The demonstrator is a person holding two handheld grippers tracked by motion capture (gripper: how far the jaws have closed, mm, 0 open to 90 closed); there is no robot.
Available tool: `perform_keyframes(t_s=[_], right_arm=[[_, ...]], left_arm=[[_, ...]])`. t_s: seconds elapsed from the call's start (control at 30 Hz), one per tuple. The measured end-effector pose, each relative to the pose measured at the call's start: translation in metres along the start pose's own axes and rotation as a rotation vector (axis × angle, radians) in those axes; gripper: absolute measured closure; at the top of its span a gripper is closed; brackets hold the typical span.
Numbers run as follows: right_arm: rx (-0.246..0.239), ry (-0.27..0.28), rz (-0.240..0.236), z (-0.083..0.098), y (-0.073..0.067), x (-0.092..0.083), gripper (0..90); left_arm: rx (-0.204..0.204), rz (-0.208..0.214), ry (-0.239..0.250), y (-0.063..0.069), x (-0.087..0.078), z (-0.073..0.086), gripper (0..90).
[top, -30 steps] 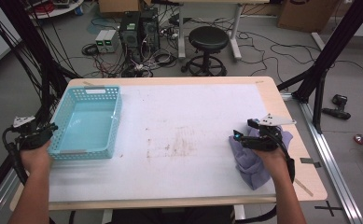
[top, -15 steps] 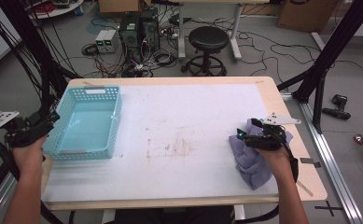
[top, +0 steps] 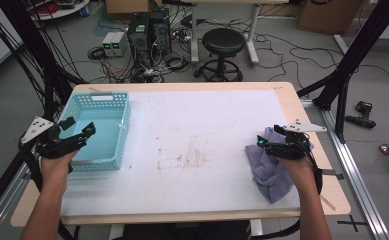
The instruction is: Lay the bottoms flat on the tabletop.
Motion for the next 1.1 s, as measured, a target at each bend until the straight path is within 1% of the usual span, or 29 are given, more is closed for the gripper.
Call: perform_keyframes(t_s=[0.03,0.1,0.17,0.2,0.27,0.3,0.33,0.4,0.47,0.57,0.6,0.63,0.7,0.73,0.77,0.8,0.83,0.9,0.93,1.03,1.1], right_arm=[[-0.004,0.002,0.001,0.001,0.001,-0.001,21.1],[-0.013,0.0,0.017,0.003,0.005,-0.003,21.1],[-0.004,-0.012,0.041,0.006,0.012,-0.003,21.1],[0.004,-0.024,0.061,0.009,0.016,-0.003,21.1],[0.021,-0.054,0.09,0.016,0.023,-0.002,21.2],[0.018,-0.081,0.11,0.022,0.029,0.0,21.3],[0.017,-0.103,0.119,0.027,0.032,0.002,21.4],[0.011,-0.153,0.123,0.038,0.035,0.007,24.1],[0.008,-0.196,0.1,0.049,0.033,0.014,25.0],[0.007,-0.244,0.107,0.06,0.033,0.025,27.0],[-0.004,-0.256,0.113,0.063,0.032,0.029,29.2],[-0.021,-0.274,0.123,0.066,0.033,0.032,33.4],[-0.038,-0.298,0.14,0.072,0.034,0.035,50.7],[-0.037,-0.309,0.141,0.073,0.034,0.036,59.3],[-0.023,-0.308,0.129,0.072,0.032,0.035,70.1],[-0.029,-0.297,0.114,0.07,0.03,0.034,79.0],[-0.034,-0.275,0.099,0.065,0.026,0.034,83.0],[-0.035,-0.216,0.033,0.054,0.014,0.032,85.6],[-0.038,-0.192,0.011,0.048,0.008,0.032,86.1],[-0.073,-0.146,-0.051,0.033,-0.014,0.037,86.4],[-0.106,-0.124,-0.087,0.023,-0.029,0.042,86.5]], left_arm=[[0.006,0.009,-0.005,0.003,0.003,0.001,16.5],[0.005,0.037,-0.011,0.011,0.008,0.002,16.6],[0.011,0.063,-0.018,0.019,0.013,0.003,16.6],[0.014,0.08,-0.026,0.022,0.014,0.005,16.6],[0.021,0.101,-0.034,0.028,0.018,0.006,16.6],[0.025,0.108,-0.036,0.03,0.019,0.007,16.6],[0.027,0.111,-0.038,0.031,0.02,0.008,16.7],[0.017,0.126,-0.03,0.034,0.021,0.008,16.9],[0.011,0.136,-0.021,0.036,0.02,0.008,17.1],[0.014,0.138,-0.026,0.038,0.02,0.011,17.0],[0.016,0.136,-0.028,0.038,0.02,0.012,17.1],[0.015,0.138,-0.026,0.039,0.02,0.013,17.1],[0.016,0.146,-0.028,0.041,0.021,0.015,17.0],[0.019,0.147,-0.03,0.042,0.021,0.017,17.1],[0.022,0.147,-0.031,0.043,0.022,0.018,17.1],[0.025,0.148,-0.036,0.044,0.022,0.02,17.1],[0.024,0.149,-0.038,0.045,0.023,0.021,17.1],[0.022,0.153,-0.042,0.044,0.024,0.024,17.1],[0.016,0.156,-0.042,0.045,0.025,0.025,17.2],[0.011,0.167,-0.044,0.047,0.027,0.028,17.4],[0.019,0.176,-0.05,0.05,0.028,0.028,17.6]])
Point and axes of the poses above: each handheld gripper's, and its own axes: x roughly forward along the jaws, z roughly out of its underside, y roughly to its right, the point moved 9 cm from there along x, roughly forward along the jaws, and after that the axes turned 7 degrees about z, right-handed, at the moved point
